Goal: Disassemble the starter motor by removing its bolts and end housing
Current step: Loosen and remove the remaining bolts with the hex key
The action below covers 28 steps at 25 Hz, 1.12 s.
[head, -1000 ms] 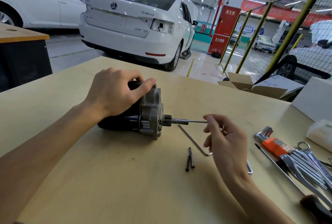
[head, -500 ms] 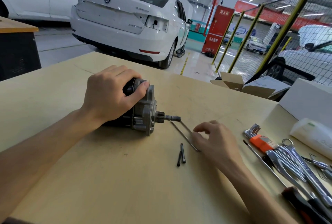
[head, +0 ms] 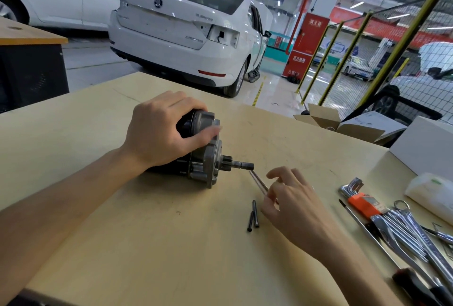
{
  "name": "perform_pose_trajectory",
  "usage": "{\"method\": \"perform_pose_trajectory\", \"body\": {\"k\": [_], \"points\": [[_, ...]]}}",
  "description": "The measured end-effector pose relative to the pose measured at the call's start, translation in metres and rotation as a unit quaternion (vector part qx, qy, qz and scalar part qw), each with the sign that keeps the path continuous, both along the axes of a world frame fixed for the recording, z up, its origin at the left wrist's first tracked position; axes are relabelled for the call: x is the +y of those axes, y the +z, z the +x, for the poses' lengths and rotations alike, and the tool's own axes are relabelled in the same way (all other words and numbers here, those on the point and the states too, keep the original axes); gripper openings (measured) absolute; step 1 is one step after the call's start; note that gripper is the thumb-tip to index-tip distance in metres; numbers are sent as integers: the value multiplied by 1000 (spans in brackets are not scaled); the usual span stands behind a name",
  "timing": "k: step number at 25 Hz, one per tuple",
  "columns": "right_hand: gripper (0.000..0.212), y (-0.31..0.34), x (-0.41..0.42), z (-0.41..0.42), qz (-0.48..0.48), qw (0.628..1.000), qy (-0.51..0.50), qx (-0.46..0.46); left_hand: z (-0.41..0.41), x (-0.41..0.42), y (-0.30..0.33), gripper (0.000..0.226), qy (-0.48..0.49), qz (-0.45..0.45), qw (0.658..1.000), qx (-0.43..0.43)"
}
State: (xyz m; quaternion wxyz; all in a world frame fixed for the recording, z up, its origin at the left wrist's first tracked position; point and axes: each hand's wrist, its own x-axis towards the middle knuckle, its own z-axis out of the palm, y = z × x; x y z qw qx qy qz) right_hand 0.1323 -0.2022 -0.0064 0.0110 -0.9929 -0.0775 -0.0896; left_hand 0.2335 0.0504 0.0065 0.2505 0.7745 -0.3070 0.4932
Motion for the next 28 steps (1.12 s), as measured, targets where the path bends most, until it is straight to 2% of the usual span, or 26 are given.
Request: {"method": "perform_pose_trajectory", "body": {"k": [2, 5, 7, 9, 13, 17, 21, 25, 28], "points": [[33, -1, 5, 1, 11, 997, -44, -61, 0, 2, 0, 48, -21, 13, 1000, 2], [30, 0, 8, 3, 123, 975, -130, -134, 1, 3, 2, 49, -59, 6, 998, 32], [21, -1, 9, 0, 219, 958, -93, -160, 2, 5, 5, 52, -103, -19, 990, 90], [13, -2, 15, -4, 278, 946, 3, -167, 2, 7, 7, 53, -135, -40, 982, 126], [8, -7, 20, -6, 264, 945, 111, -156, 1, 2, 1, 48, -112, -39, 988, 96], [10, -9, 15, -2, 272, 941, 119, -165, 0, -2, -3, 42, -77, -52, 994, 56], [10, -9, 9, 0, 268, 942, 119, -165, -2, -7, -5, 37, -33, -13, 999, 1], [8, -9, 11, -1, 237, 945, 133, -182, -6, -9, -3, 31, -18, -2, 1000, 1], [10, -9, 12, -3, 249, 933, 157, -206, -6, -10, -4, 36, -13, 1, 1000, -7]]}}
